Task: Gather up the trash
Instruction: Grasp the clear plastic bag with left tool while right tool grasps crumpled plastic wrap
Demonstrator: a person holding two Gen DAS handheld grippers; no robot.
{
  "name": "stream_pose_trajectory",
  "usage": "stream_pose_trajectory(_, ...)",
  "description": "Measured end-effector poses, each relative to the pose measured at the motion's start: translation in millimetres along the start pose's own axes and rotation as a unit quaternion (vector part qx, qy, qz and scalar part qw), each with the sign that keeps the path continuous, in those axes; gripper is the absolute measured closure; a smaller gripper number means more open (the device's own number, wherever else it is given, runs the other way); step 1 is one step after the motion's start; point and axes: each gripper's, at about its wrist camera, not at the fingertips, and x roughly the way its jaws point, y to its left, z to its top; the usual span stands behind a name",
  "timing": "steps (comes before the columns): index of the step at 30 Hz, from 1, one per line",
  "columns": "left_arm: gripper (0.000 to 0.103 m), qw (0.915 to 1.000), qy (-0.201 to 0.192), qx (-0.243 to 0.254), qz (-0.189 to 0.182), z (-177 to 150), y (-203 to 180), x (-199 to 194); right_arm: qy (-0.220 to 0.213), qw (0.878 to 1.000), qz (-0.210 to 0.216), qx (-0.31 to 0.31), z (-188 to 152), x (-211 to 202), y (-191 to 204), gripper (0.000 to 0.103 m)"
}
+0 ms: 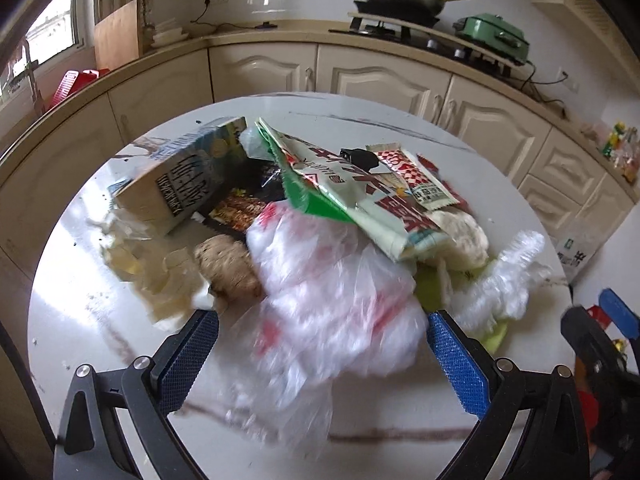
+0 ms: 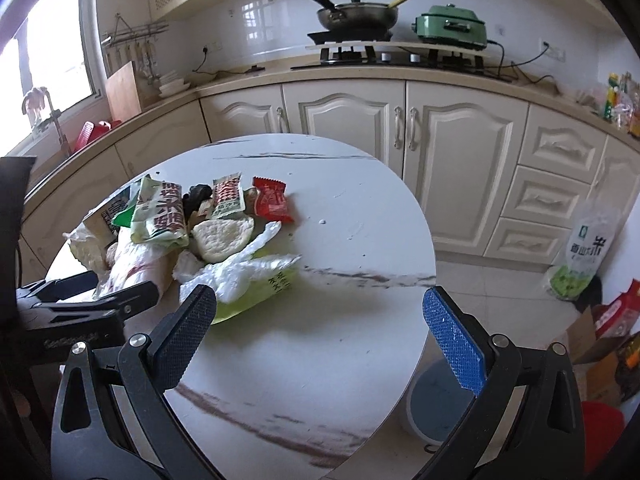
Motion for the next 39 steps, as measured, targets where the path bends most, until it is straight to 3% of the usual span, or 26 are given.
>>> stream_pose_trajectory(3,0.015,0.9999,0.013,-0.01,-0.004,6,-1,13,0.007,1.0,0.004,0.002,2,6,0,0.0)
stream_pose_trajectory(7,0.036,0.9993,-0.002,-0.012,-0.035,5,6,9,0.018,1.0,0.023,0.003,4,12,4,0.0)
stream_pose_trajectory(11,0.044,0.9987,-0.013,-0.002,-0.048,-8,24,-3,0.032,0.999,0.041,0.011,7,23,15,0.0)
stream_pose_trajectory(17,0.045,0.9978,-0.036,0.006,-0.054,-31,40,-38,0.046,0.997,0.06,0.024,15,42,26,0.001)
stream_pose_trajectory(22,0.045,0.9963,-0.056,-0.007,-0.065,-46,59,-63,0.034,0.998,0.055,0.008,17,41,34,0.013)
stream_pose_trajectory(24,0.045,0.9959,-0.063,-0.005,-0.065,-52,59,-72,0.039,0.998,0.055,-0.008,16,43,41,0.023)
stream_pose_trajectory(27,0.045,0.9953,-0.067,-0.001,-0.07,-57,57,-79,0.055,0.996,0.059,-0.033,12,51,51,0.046)
stream_pose_trajectory(28,0.045,0.9948,-0.07,0.001,-0.075,-60,56,-83,0.056,0.996,0.063,-0.037,11,51,51,0.06)
stream_pose_trajectory(29,0.045,0.9946,-0.07,0.002,-0.076,-62,56,-85,0.054,0.996,0.066,-0.039,10,51,51,0.068)
stream_pose_trajectory(33,0.045,0.994,-0.076,0.005,-0.078,-65,54,-97,0.047,0.994,0.089,-0.034,8,45,44,0.075)
stream_pose_trajectory(39,0.045,0.9913,-0.095,0.022,-0.088,-69,35,-122,0.001,0.991,0.131,-0.011,11,10,26,0.076)
